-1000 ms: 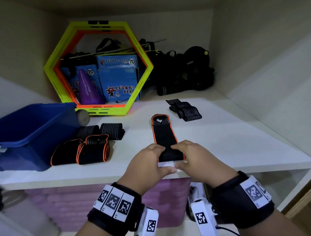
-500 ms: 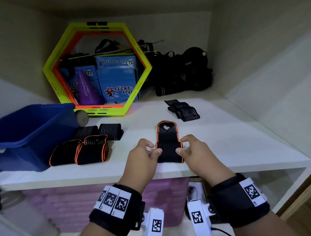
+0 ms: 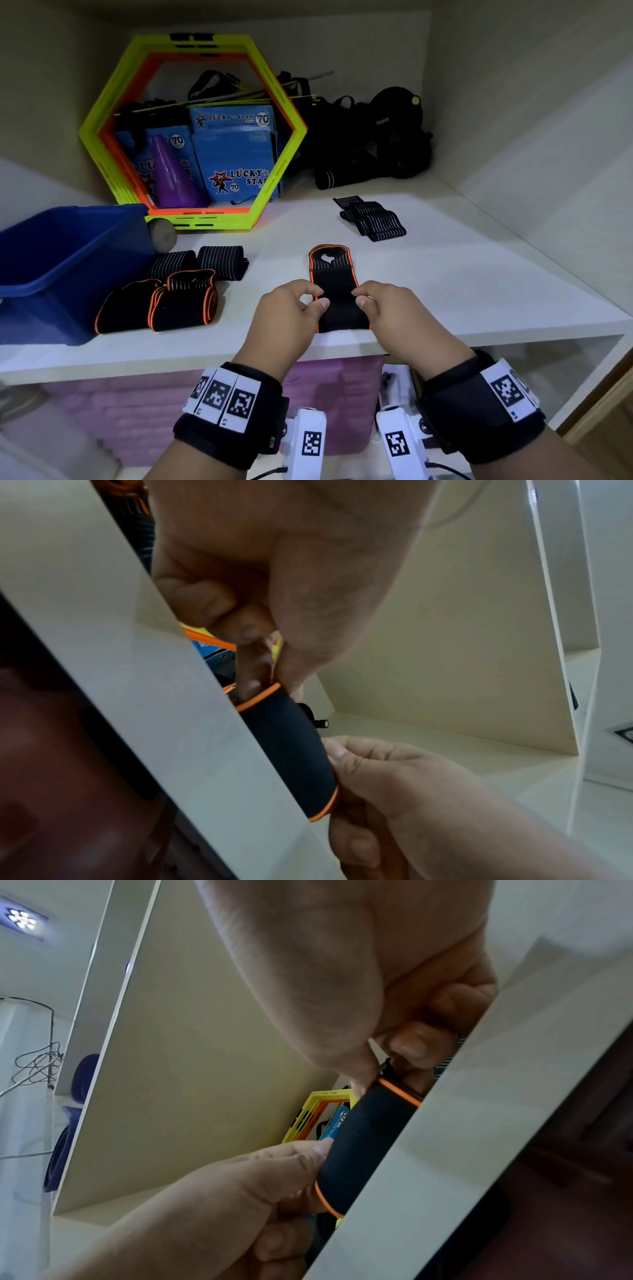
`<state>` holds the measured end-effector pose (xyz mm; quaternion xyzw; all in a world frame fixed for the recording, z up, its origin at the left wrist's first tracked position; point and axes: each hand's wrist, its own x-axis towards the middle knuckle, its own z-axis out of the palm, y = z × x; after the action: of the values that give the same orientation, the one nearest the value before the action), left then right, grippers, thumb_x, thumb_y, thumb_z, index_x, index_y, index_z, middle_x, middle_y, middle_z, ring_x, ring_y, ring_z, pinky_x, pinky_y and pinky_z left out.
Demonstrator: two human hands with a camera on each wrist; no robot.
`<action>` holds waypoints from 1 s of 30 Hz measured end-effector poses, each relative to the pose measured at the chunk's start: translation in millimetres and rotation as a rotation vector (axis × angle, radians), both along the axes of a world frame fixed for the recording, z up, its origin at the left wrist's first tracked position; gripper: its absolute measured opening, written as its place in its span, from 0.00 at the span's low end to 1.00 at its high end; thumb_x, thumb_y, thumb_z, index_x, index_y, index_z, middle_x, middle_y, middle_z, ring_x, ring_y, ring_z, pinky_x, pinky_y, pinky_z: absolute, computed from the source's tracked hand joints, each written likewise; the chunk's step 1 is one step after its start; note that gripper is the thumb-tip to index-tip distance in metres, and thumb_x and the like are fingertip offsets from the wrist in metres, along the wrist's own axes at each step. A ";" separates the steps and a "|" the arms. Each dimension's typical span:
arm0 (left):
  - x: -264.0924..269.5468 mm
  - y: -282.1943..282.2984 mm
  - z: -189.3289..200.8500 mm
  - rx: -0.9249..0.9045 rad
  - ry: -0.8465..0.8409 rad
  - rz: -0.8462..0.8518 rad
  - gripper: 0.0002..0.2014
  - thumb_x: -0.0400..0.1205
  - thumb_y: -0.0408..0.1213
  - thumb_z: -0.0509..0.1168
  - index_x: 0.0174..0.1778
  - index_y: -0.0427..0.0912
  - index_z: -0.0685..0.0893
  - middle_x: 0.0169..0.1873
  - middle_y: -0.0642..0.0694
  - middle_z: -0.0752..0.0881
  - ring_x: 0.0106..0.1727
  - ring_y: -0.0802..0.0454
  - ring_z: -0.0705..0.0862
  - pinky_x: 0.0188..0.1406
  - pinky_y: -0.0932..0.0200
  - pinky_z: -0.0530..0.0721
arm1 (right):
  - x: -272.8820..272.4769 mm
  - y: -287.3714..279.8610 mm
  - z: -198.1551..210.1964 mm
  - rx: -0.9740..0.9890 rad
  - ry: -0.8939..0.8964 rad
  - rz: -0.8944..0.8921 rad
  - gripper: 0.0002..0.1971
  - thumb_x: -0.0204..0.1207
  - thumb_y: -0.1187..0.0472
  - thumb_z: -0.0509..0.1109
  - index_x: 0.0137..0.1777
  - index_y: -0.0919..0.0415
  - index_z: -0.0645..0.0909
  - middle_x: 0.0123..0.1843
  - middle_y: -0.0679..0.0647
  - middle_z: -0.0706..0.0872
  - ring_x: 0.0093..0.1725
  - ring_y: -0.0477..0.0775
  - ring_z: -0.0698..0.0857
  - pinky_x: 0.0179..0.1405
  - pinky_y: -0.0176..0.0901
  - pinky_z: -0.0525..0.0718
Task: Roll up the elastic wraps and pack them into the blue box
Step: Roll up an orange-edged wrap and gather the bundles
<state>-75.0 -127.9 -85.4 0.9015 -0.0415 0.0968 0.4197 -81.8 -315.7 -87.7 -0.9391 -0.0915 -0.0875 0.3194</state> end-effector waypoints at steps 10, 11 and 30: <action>3.4 7.2 -3.0 0.221 -0.243 -0.138 0.06 0.79 0.35 0.74 0.47 0.48 0.94 0.50 0.55 0.87 0.50 0.60 0.85 0.55 0.64 0.80 | -3.0 -7.4 2.2 -0.111 0.046 0.091 0.34 0.68 0.47 0.80 0.75 0.47 0.77 0.69 0.45 0.72 0.66 0.49 0.76 0.69 0.41 0.74; 3.0 8.0 -5.1 0.234 -0.260 -0.179 0.07 0.80 0.33 0.72 0.49 0.47 0.94 0.50 0.55 0.88 0.51 0.60 0.85 0.57 0.62 0.81 | -4.3 -6.5 1.8 -0.124 0.020 0.097 0.33 0.69 0.48 0.80 0.75 0.48 0.77 0.73 0.44 0.70 0.69 0.50 0.74 0.71 0.41 0.72; 3.2 12.3 -1.4 -0.060 0.072 -0.095 0.14 0.85 0.45 0.68 0.62 0.49 0.74 0.43 0.62 0.88 0.39 0.69 0.83 0.32 0.73 0.73 | 8.2 -10.3 5.3 0.152 0.058 -0.005 0.09 0.80 0.53 0.71 0.57 0.51 0.80 0.43 0.56 0.89 0.45 0.54 0.86 0.48 0.47 0.82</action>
<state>-71.8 -115.6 -86.8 0.8885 -0.0660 0.0454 0.4518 -73.6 -326.0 -82.4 -0.9144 -0.0731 -0.0676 0.3923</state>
